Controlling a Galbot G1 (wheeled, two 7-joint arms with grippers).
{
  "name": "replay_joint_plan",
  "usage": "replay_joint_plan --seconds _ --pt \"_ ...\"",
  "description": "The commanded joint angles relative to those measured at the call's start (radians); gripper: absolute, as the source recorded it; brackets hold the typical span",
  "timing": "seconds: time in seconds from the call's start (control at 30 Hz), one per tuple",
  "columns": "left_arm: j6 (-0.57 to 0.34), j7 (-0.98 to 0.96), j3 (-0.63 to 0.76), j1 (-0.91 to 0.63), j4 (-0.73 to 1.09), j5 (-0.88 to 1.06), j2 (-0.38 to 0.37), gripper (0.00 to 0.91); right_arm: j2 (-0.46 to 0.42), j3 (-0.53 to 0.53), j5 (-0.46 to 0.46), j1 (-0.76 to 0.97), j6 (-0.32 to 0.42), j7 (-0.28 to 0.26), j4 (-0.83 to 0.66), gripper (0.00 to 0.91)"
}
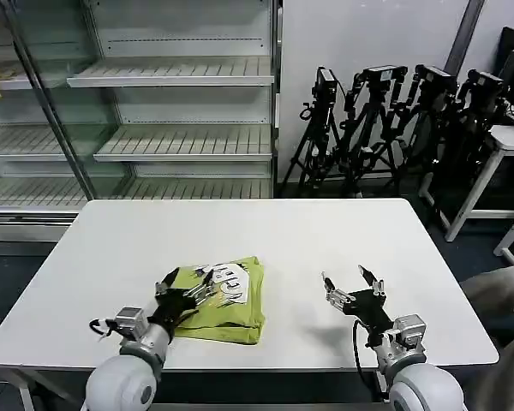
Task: Fold and organize the clothes.
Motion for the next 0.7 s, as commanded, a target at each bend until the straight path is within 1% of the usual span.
replay_joint_plan --seconds 0.03,0.3,0.47,0.7 --pt "0.065 -0.047 -0.087 0.064 0.013 -0.009 0.024 0.907 0.024 0.003 -0.045 0.000 0.000 0.000 0.010 0.907" --pt "0.063 -0.033 -0.082 0.054 0.047 -0.012 0.024 0.907 0.034 0.013 -0.065 -0.019 -0.004 0.000 0.022 0.907" --pt "0.063 -0.023 -0.068 0.018 0.093 -0.015 0.019 0.907 0.039 0.017 -0.074 -0.020 -0.010 0.002 0.028 0.907" --pt "0.035 -0.012 -0.068 -0.006 0.160 -0.010 0.009 0.907 0.039 0.021 -0.081 -0.027 -0.011 0.002 0.042 0.907"
